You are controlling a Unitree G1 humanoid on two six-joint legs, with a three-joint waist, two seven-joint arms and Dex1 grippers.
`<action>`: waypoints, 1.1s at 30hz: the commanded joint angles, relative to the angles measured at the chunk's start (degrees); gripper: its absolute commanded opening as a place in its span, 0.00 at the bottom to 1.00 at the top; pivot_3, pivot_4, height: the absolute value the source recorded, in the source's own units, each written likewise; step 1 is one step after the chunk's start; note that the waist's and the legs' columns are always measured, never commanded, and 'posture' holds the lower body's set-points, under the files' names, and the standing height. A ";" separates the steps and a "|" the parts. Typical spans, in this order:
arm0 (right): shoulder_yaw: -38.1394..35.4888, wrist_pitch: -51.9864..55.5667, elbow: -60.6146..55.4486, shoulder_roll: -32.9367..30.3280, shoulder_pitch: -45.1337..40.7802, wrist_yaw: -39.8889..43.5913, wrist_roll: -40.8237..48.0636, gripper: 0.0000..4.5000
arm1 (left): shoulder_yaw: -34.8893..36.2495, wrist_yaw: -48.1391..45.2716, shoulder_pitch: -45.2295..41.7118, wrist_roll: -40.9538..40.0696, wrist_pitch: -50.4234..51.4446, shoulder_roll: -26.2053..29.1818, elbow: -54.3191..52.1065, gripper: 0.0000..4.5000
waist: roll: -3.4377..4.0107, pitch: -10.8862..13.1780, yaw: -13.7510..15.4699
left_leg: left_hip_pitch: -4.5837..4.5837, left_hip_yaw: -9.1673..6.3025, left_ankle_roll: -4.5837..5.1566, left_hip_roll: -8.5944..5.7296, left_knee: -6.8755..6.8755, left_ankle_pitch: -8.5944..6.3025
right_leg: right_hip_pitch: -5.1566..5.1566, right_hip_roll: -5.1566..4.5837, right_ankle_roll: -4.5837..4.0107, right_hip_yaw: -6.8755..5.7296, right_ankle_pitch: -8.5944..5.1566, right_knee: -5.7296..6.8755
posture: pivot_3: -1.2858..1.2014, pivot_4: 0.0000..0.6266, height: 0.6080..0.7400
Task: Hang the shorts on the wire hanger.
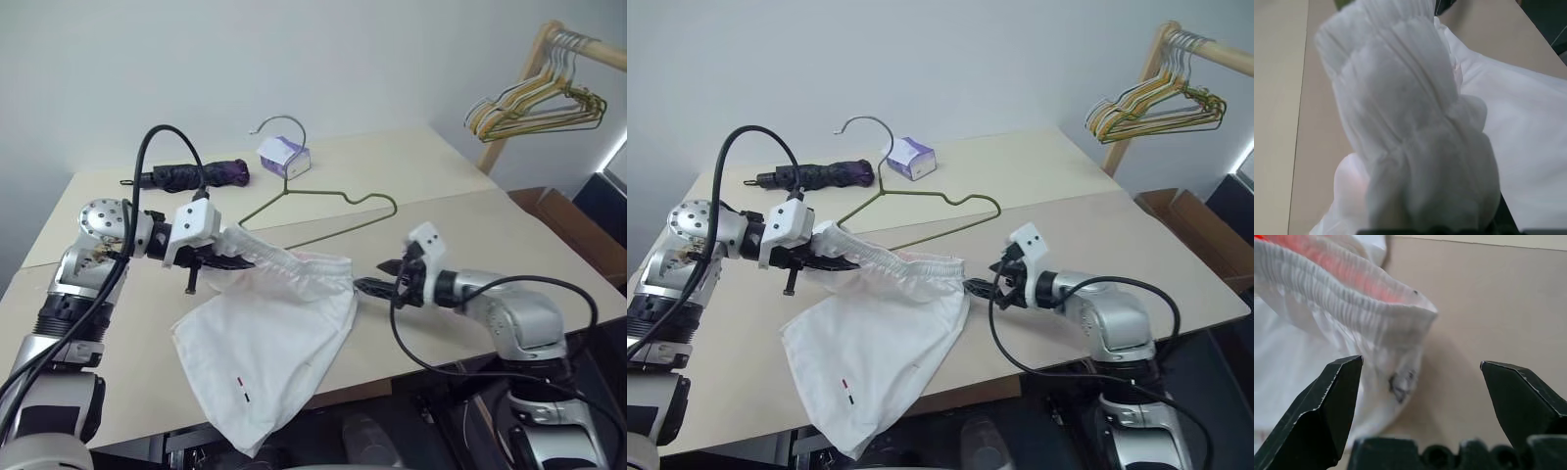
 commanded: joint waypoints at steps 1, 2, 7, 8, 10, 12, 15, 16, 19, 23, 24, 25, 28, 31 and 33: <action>0.91 0.25 -0.88 2.40 -1.87 -0.08 2.93 0.99 | 2.16 0.41 -1.15 -1.14 0.72 0.74 -1.55 0.01 | -0.02 -0.01 0.27 | 0.01 0.00 0.00 0.00 0.00 0.00 | 0.01 0.00 0.00 0.00 0.00 -0.01 | 0.41 0.00 1.00; 1.98 0.21 -0.67 2.83 -1.96 -0.27 2.60 0.99 | 2.23 0.43 -1.08 -1.16 0.77 0.82 -1.66 0.01 | -0.02 -0.01 0.47 | 0.02 0.00 0.00 0.00 0.00 0.00 | 0.01 0.00 0.00 0.00 0.00 -0.01 | 0.41 0.00 1.00; 4.65 1.03 2.44 4.42 -3.35 -1.20 2.61 0.96 | 2.60 0.72 -0.32 -1.29 1.22 1.08 -2.66 0.01 | -0.02 -0.01 1.04 | 0.11 0.00 0.00 0.01 0.00 0.00 | 0.01 0.03 0.00 0.00 0.00 -0.01 | 0.41 0.00 1.00; 4.88 1.19 3.02 4.63 -3.66 -1.27 2.68 0.91 | 2.68 0.77 -0.15 -1.33 1.33 1.14 -2.88 0.01 | -0.02 -0.01 1.06 | 0.11 0.01 0.00 0.00 0.00 0.00 | 0.00 0.03 0.00 0.01 0.00 -0.02 | 0.41 0.00 1.00; 5.12 0.62 3.85 5.08 -4.03 -1.53 2.56 0.80 | 2.81 0.87 0.12 -1.39 1.46 1.22 -3.16 0.01 | -0.02 -0.01 1.07 | 0.11 0.00 0.00 0.01 0.00 0.00 | 0.00 0.03 0.00 0.01 0.00 -0.02 | 0.42 0.00 1.00; 4.82 0.23 4.89 5.56 -4.56 -2.06 2.41 0.66 | 2.91 1.00 0.30 -1.34 1.52 1.25 -3.33 0.01 | -0.02 -0.01 1.07 | 0.10 0.00 0.00 0.01 0.00 0.00 | 0.00 0.03 0.00 0.01 0.00 -0.01 | 0.42 0.00 1.00; 4.46 -0.05 5.97 5.83 -4.97 -2.49 2.47 0.41 | 3.03 1.06 0.52 -1.41 1.72 1.22 -3.73 0.01 | -0.02 -0.02 1.08 | 0.11 0.00 0.00 0.01 0.00 0.00 | 0.00 0.03 -0.01 0.01 0.01 -0.01 | 0.41 0.00 1.00; 4.55 0.02 6.06 5.84 -4.95 -2.73 2.40 0.32 | 3.03 1.08 0.52 -1.35 1.73 1.18 -3.76 0.01 | -0.02 -0.02 1.11 | 0.11 0.00 0.00 0.00 0.00 0.00 | 0.00 0.03 -0.01 0.01 0.01 -0.01 | 0.41 0.00 1.00; 4.65 -0.18 5.85 5.67 -4.47 -3.02 2.35 0.09 | 2.97 1.12 0.50 -1.01 1.53 1.13 -3.67 0.01 | -0.01 -0.02 1.11 | 0.10 0.00 0.00 0.01 0.00 0.00 | 0.00 0.03 -0.01 0.01 0.00 -0.01 | 0.41 0.00 1.00; 3.65 -0.87 5.18 4.39 -3.83 -3.15 2.26 0.01 | 2.51 0.22 1.08 -0.07 0.48 2.29 -3.72 0.01 | -0.01 -0.02 1.08 | 0.10 0.00 0.00 0.01 0.00 0.00 | 0.00 0.03 -0.01 0.02 0.00 -0.01 | 0.41 0.00 1.00; 3.25 -1.07 5.02 3.79 -3.75 -3.15 2.22 0.01 | 2.13 -0.71 1.44 0.43 -0.27 3.13 -3.64 0.01 | -0.01 -0.02 1.02 | 0.10 0.00 0.00 0.01 0.00 0.00 | 0.00 0.03 -0.01 0.02 0.01 -0.01 | 0.41 0.00 1.00; 2.81 -1.45 4.91 3.07 -3.65 -3.18 2.06 0.01 | 1.68 -1.37 1.79 1.24 -1.28 4.03 -3.27 0.01 | -0.01 -0.02 0.97 | 0.10 0.01 0.00 0.01 0.00 0.00 | 0.00 0.03 -0.01 0.03 0.00 0.00 | 0.41 0.00 1.00; 1.68 -2.76 4.90 0.33 -3.38 -3.53 1.18 0.01 | 0.51 -1.73 2.84 4.27 -4.84 6.18 -1.06 0.01 | -0.01 -0.02 1.10 | 0.10 0.01 0.00 0.01 -0.01 0.00 | -0.02 0.03 -0.01 0.03 0.01 -0.01 | 0.41 0.00 1.00; 0.32 -3.57 5.10 -2.21 -3.35 -4.03 0.79 0.01 | 0.03 -1.81 3.83 5.60 -6.30 7.12 0.50 0.01 | -0.01 -0.02 1.11 | 0.15 0.01 0.00 0.00 -0.01 0.00 | -0.02 0.03 -0.01 0.02 0.01 -0.04 | 0.41 0.00 1.00; -0.07 -3.85 4.86 -3.64 -3.21 -3.90 0.98 0.01 | -0.28 -1.08 4.17 6.53 -6.56 7.24 1.30 0.01 | -0.01 -0.02 1.12 | 0.20 0.01 0.00 0.00 -0.01 -0.01 | -0.01 0.03 0.00 0.02 0.00 -0.05 | 0.41 0.00 1.00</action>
